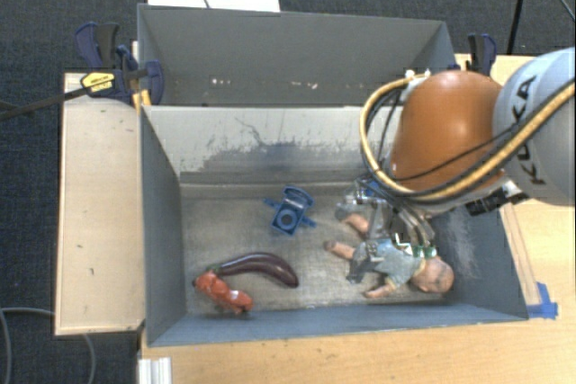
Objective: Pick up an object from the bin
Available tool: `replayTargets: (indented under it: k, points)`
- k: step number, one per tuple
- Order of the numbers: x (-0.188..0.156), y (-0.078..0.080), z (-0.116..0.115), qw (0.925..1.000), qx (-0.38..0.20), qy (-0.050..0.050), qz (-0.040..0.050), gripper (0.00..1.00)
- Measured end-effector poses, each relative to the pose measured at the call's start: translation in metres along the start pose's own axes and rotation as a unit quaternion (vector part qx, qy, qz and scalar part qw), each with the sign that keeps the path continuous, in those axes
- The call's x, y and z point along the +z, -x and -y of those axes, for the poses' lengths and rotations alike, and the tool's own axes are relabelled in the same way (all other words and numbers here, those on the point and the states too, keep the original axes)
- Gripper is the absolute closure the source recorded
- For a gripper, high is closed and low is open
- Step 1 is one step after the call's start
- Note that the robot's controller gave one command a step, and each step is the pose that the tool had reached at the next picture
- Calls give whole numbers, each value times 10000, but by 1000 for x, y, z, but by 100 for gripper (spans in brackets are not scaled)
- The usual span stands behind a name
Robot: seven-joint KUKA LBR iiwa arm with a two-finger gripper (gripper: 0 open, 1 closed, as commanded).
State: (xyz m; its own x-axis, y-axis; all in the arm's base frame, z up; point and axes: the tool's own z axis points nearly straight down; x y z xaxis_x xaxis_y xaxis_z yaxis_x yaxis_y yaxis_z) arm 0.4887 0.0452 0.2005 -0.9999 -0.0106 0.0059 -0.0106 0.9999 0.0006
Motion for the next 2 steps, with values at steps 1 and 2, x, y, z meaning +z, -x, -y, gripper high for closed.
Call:
replayTargets:
  k: [1, 2]
  points:
    - [-4, 2, 0, 10000, 9, 2, 42, 0]
    - [50, -3, 59, 10000, -67, -1, 68, 0]
